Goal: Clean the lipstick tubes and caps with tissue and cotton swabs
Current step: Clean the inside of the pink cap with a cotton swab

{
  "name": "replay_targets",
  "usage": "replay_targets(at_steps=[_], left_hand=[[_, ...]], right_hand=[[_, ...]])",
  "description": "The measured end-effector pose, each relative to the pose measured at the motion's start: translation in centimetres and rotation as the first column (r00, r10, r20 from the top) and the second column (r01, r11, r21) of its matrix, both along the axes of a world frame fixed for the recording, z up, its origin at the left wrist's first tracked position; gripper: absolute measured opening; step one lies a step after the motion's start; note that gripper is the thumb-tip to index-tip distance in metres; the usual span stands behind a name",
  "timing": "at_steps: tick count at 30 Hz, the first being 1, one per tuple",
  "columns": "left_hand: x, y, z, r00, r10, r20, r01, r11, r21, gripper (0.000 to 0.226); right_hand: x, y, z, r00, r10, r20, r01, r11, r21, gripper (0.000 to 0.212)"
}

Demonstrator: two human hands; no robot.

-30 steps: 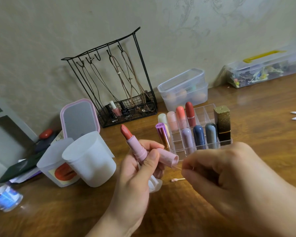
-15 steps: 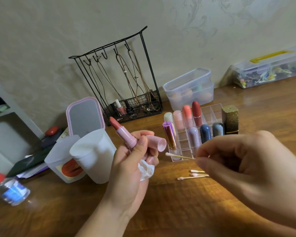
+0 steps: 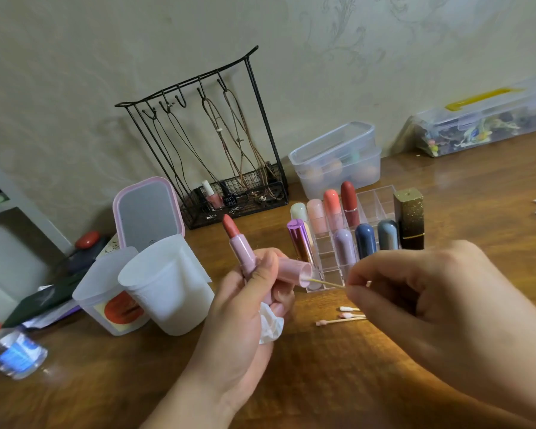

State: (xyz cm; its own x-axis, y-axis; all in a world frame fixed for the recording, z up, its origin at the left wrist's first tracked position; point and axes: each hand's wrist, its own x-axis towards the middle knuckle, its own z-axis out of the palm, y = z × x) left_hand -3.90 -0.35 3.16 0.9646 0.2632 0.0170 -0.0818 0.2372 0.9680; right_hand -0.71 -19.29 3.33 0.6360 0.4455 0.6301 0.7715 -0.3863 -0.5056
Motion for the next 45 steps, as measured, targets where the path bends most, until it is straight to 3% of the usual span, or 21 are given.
replay_targets(at_steps=[7, 12, 16, 19, 23, 25, 35, 39, 45], left_hand=[[0.0, -0.5, -0.1, 0.996, -0.011, -0.084, 0.016, 0.998, 0.057, 0.037], [0.0, -0.5, -0.4, 0.988, 0.007, -0.157, 0.011, 0.993, 0.119, 0.042], [0.3, -0.3, -0.8, 0.987, 0.119, -0.111, -0.089, 0.966, 0.243, 0.044], [0.3, -0.2, -0.7, 0.986, 0.139, -0.089, -0.125, 0.981, 0.145, 0.042], [0.4, 0.0, -0.5, 0.991, 0.126, -0.046, -0.125, 0.992, 0.020, 0.025], [0.4, 0.1, -0.4, 0.989, 0.145, 0.005, -0.145, 0.989, 0.021, 0.025], [0.0, 0.0, -0.2, 0.975, 0.185, 0.124, -0.203, 0.966, 0.162, 0.036], [0.0, -0.1, -0.1, 0.981, 0.166, 0.103, -0.181, 0.970, 0.161, 0.051], [-0.1, -0.2, 0.0, 0.987, 0.141, 0.080, -0.153, 0.975, 0.162, 0.056]], right_hand=[[0.0, -0.2, 0.2, 0.986, -0.087, 0.139, 0.090, 0.996, -0.015, 0.006], [-0.6, -0.1, 0.3, 0.993, -0.005, 0.118, 0.006, 1.000, -0.009, 0.005], [-0.8, 0.2, 0.3, 0.994, 0.097, 0.054, -0.092, 0.992, -0.089, 0.004], [-0.6, 0.0, 0.6, 0.997, 0.067, -0.035, -0.072, 0.984, -0.162, 0.005], [0.0, -0.9, 1.0, 0.992, -0.101, -0.074, 0.085, 0.979, -0.185, 0.010], [0.1, -1.0, 1.2, 0.983, -0.167, -0.072, 0.147, 0.962, -0.231, 0.012], [-0.1, -0.1, 0.4, 0.983, -0.136, -0.128, 0.076, 0.919, -0.388, 0.005], [0.0, 0.0, 0.3, 0.982, -0.138, -0.126, 0.084, 0.929, -0.360, 0.005], [0.1, 0.1, 0.5, 0.982, -0.170, -0.078, 0.140, 0.946, -0.292, 0.012]])
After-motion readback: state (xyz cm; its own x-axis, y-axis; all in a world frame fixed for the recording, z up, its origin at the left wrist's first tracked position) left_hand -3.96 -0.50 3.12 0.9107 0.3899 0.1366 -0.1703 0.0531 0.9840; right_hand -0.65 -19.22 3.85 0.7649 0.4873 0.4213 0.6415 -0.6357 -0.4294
